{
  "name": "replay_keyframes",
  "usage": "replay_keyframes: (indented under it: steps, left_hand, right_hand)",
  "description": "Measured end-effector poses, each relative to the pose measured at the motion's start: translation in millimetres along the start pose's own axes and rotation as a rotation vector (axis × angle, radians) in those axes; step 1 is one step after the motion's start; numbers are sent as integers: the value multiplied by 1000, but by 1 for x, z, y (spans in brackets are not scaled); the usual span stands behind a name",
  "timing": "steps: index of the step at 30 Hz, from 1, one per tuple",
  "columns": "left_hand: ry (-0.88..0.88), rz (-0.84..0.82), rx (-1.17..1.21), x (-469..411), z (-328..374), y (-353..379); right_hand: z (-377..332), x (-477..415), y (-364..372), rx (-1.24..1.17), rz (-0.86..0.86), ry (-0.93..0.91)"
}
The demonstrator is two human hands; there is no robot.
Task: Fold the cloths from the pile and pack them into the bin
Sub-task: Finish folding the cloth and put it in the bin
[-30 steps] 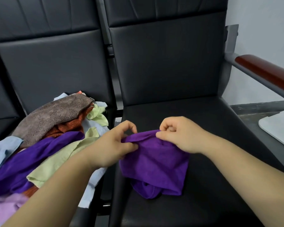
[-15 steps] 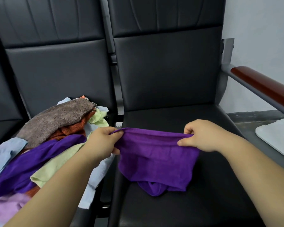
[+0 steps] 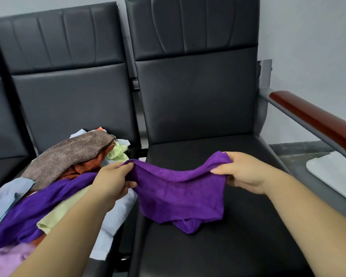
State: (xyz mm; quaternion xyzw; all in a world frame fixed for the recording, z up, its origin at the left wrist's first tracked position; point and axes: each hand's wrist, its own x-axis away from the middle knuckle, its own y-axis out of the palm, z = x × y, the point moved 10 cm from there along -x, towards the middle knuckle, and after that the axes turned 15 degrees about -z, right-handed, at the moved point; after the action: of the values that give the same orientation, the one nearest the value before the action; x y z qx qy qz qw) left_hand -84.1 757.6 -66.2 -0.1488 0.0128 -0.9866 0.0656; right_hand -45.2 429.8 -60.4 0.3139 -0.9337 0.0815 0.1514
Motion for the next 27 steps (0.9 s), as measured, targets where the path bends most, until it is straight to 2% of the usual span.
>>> replay_keyframes:
  steps: [4,8,10,12,13,14,16,17,18,22,24,26,27]
  left_hand:
    - [4,3,38,3,1,-1]
    - [-25,8,78,0,-5,-4]
    - [-83,-4,156,-4,-15,-2]
    - [-142,-40,288,-7,-25,7]
    - [-157,-60,334,-10,-28,12]
    - [-160,-83,363,-12,-29,19]
    - [-147,-117,394,-16,-26,32]
    - [-119,-125,403,-18,-21,37]
    - [-76,-126,420,-19,-12,41]
    - [264,-128,522,-17,46,41]
    - [397,-174,513,-9,70,39]
    - [473,-182,376,-3,81,33]
    - [498,-166,229,0,82,30]
  right_hand:
    - [1,-3,-5,-156,73,-38]
    - [8,-5,-11,-152,117,11]
    - [6,-4,-21,10,180,41]
    - [-4,-1,-33,351,292,98]
    - [-8,0,-39,432,366,117]
    - [-6,-2,-41,360,388,119]
    - [5,-14,-30,-86,318,81]
    - [5,-21,-24,-292,273,21]
    - [1,-26,-25,-387,266,-62]
    - [-44,-6,-44,-395,418,-442]
    - [-63,10,-52,-412,408,-564]
    - [-71,20,-58,-456,344,-605]
    - [-68,23,-59,-442,320,-567]
